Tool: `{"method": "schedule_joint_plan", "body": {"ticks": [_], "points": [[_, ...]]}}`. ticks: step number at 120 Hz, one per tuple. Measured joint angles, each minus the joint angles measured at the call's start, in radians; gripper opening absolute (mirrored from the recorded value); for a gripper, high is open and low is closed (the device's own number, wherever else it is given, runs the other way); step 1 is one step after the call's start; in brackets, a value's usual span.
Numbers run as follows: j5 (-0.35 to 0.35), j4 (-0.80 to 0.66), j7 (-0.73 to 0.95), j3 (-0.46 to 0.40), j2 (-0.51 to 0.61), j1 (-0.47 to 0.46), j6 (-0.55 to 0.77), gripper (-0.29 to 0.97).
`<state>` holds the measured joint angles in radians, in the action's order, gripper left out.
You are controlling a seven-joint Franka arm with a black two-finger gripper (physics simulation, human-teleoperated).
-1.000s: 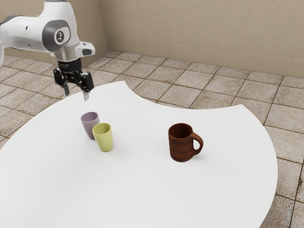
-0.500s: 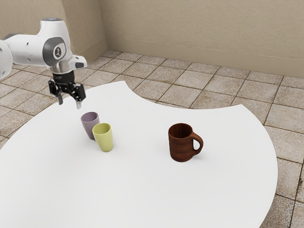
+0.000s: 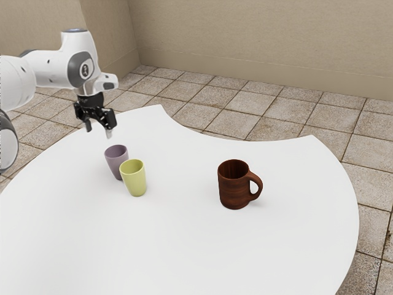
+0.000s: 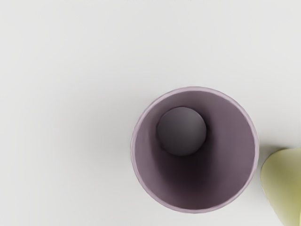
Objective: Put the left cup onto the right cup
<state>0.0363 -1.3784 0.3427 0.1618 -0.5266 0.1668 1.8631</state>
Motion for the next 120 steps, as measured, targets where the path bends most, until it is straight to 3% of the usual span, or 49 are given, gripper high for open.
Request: {"method": "schedule_joint_plan", "body": {"ticks": [120], "points": [[0.010,0.151,0.135,-0.055,-0.175,0.073,0.013,0.65]]}}
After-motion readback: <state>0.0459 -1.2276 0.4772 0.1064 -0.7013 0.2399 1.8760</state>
